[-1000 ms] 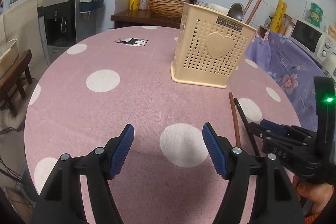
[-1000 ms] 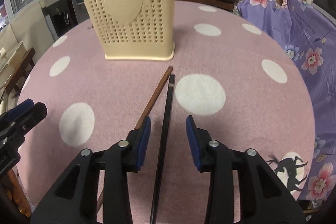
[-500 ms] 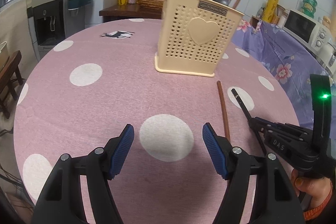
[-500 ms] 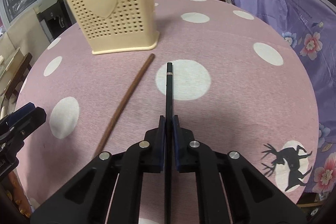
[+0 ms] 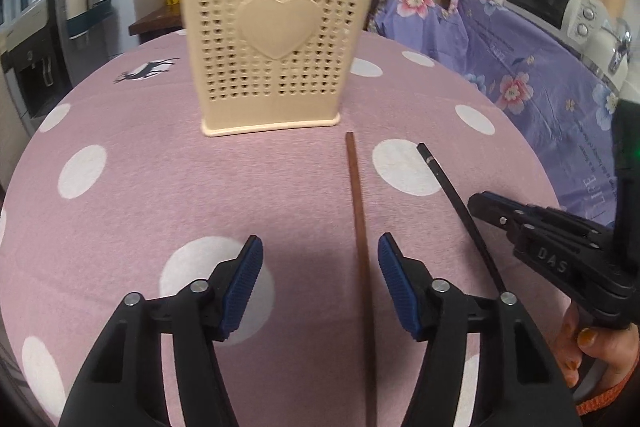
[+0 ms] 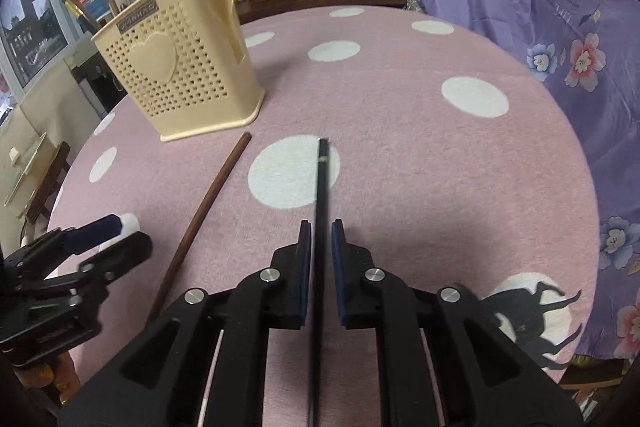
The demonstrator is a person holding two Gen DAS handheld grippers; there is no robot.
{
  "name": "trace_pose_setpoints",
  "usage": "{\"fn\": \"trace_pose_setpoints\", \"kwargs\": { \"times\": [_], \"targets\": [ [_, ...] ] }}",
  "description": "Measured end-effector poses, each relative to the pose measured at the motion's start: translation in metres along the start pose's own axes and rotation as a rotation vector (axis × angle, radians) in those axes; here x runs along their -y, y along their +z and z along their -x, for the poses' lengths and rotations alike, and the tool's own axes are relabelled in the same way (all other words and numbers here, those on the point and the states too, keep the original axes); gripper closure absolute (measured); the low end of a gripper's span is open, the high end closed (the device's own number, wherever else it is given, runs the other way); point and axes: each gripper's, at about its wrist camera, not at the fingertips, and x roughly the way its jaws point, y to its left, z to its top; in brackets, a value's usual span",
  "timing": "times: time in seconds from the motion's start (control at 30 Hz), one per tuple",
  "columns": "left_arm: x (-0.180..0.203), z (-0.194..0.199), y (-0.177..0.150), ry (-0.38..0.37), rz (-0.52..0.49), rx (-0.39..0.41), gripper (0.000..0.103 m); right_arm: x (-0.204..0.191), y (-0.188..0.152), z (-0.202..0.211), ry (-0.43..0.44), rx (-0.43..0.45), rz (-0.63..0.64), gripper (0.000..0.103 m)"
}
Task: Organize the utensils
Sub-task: 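Close left tool on the last brown chopstick while right tool holds the black chopstick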
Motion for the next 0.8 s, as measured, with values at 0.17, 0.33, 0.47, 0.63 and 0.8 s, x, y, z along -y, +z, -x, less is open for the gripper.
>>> {"fn": "trace_pose_setpoints", "kwargs": {
  "times": [0.17,0.33,0.47,0.63,0.8],
  "targets": [
    [0.014,-0.024,0.015,-0.003,-0.031,-0.044,0.055,0.009,0.006,0.007,-0.01,0.021,-0.006,0.065],
    [0.023,-0.046,0.027,0.04,-0.055,-0.053,0.072,0.013,0.006,0.005,-0.006,0.012,-0.012,0.065],
    [0.028,-0.057,0.039,0.051,-0.079,-0.065,0.075,0.012,0.006,0.002,-0.005,0.005,0.0,0.065],
    [0.026,-0.065,0.051,0.076,-0.082,-0.083,0.089,0.006,0.013,-0.003,0.007,-0.004,0.024,0.065],
    [0.022,-0.065,0.053,0.074,-0.077,-0.098,0.094,-0.005,0.02,-0.019,0.026,-0.044,0.071,0.065]
  ]
}}
